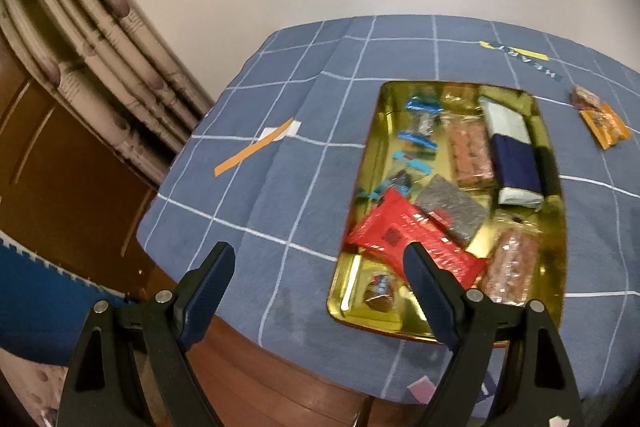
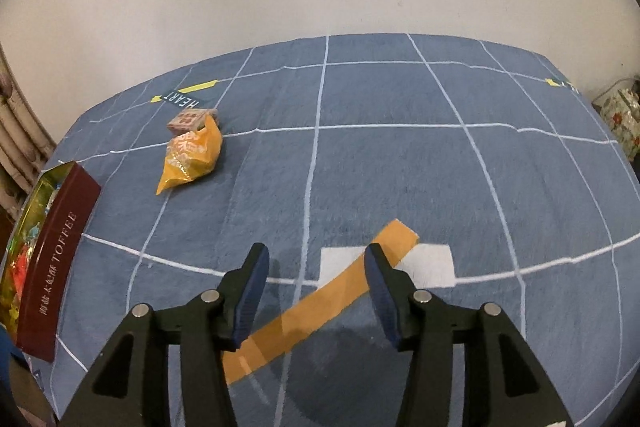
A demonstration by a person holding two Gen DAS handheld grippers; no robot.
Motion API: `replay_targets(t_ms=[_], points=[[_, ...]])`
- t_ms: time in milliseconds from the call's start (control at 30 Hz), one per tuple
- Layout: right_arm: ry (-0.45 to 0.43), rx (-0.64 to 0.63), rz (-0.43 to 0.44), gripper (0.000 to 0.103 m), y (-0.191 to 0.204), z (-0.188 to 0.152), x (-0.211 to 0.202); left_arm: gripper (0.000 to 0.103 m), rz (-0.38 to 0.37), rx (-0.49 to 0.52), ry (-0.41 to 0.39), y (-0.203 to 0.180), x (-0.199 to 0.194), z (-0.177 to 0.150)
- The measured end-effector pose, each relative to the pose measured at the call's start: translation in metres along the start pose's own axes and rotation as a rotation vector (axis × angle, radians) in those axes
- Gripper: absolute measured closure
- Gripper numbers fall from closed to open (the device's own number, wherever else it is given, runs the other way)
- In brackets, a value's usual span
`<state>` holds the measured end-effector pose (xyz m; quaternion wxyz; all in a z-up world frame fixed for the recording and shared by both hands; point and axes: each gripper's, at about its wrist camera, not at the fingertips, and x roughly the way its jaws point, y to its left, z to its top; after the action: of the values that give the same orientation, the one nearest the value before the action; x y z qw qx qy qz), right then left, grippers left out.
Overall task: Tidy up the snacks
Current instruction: 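Move the left gripper to the orange cookie bag beside the tin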
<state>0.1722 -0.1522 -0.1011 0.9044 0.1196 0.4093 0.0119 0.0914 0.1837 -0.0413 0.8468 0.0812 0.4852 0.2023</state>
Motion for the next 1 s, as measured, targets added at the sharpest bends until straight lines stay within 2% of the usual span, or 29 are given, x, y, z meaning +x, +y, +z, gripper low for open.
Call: replay_targets(t_ms=[67, 167, 433, 500, 600, 633, 733, 767, 900, 1000], points=[[-0.007, -0.012, -0.001, 0.050, -0.002, -0.001, 0.001, 0.019, -0.014, 0.021, -0.011, -0.007, -0.007, 0.004], [-0.020, -0.035, 0.000, 0.049, 0.000, 0.000, 0.003, 0.019, -0.090, 0.053, -0.003, -0.020, -0.015, 0.014], [-0.035, -0.012, 0.038, 0.045, -0.009, 0.004, 0.006, 0.019, -0.391, 0.193, 0.023, -0.094, -0.041, 0.063], [-0.037, 0.005, 0.065, 0.044, -0.012, 0.005, 0.006, 0.019, -0.483, 0.210, 0.055, -0.117, -0.042, 0.082], [-0.041, 0.023, 0.091, 0.042, -0.015, 0.005, 0.006, 0.019, -0.572, 0.225, 0.111, -0.151, -0.039, 0.106], [-0.042, 0.026, 0.099, 0.041, -0.016, 0.005, 0.005, 0.019, -0.573, 0.240, 0.107, -0.163, -0.039, 0.114], [-0.044, 0.035, 0.112, 0.041, -0.017, 0.004, 0.005, 0.019, -0.493, 0.337, 0.038, -0.202, -0.039, 0.133], [-0.045, 0.038, 0.116, 0.041, -0.018, 0.004, 0.005, 0.019, -0.488, 0.374, 0.019, -0.217, -0.037, 0.140], [-0.051, 0.059, 0.142, 0.041, -0.023, 0.002, 0.005, 0.023, -0.562, 0.523, -0.055, -0.254, -0.025, 0.159], [-0.058, 0.088, 0.179, 0.041, -0.029, 0.002, 0.005, 0.025, -0.544, 0.719, -0.078, -0.281, -0.010, 0.167]])
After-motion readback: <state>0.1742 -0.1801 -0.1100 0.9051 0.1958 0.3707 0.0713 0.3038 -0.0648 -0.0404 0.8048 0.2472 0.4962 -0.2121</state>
